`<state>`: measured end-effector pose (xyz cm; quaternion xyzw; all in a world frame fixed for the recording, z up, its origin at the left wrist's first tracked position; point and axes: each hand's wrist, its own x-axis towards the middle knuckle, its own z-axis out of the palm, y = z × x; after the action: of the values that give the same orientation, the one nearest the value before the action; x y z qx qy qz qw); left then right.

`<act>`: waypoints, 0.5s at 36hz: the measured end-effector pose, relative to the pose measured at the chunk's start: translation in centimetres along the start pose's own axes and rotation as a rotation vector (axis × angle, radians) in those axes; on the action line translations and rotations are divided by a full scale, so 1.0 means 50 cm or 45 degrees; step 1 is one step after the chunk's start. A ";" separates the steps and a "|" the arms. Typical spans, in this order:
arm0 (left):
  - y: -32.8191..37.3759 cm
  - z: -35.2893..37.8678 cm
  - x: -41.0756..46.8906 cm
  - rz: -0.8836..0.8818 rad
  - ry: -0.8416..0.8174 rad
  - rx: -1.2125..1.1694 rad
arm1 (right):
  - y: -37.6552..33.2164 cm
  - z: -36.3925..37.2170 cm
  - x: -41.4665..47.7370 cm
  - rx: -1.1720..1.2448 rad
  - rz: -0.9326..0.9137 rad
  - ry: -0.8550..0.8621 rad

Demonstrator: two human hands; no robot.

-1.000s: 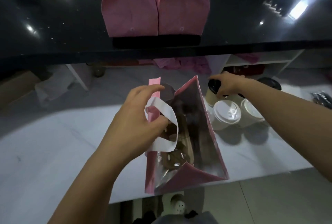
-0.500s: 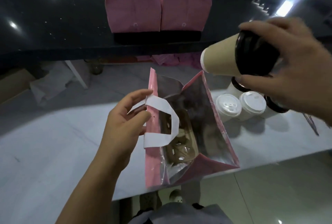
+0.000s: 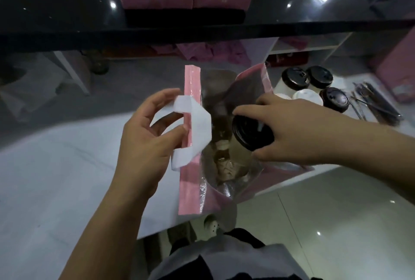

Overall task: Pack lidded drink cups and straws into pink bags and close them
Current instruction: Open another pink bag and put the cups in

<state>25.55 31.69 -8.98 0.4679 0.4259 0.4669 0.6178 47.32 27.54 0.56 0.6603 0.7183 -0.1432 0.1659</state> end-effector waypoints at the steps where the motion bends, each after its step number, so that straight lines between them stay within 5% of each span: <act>1: 0.000 -0.001 0.001 0.005 0.000 0.004 | -0.007 0.005 0.001 -0.146 -0.009 0.050; 5: -0.001 -0.004 0.006 0.024 -0.006 -0.007 | -0.038 -0.003 -0.002 -0.470 -0.105 0.205; 18: 0.000 -0.017 -0.001 0.042 -0.028 -0.010 | -0.033 0.111 0.107 -0.226 -0.091 -0.044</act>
<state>24.73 31.77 -9.13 0.4776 0.4095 0.4733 0.6166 45.55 29.86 -6.78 0.6144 0.7483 -0.0962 0.2310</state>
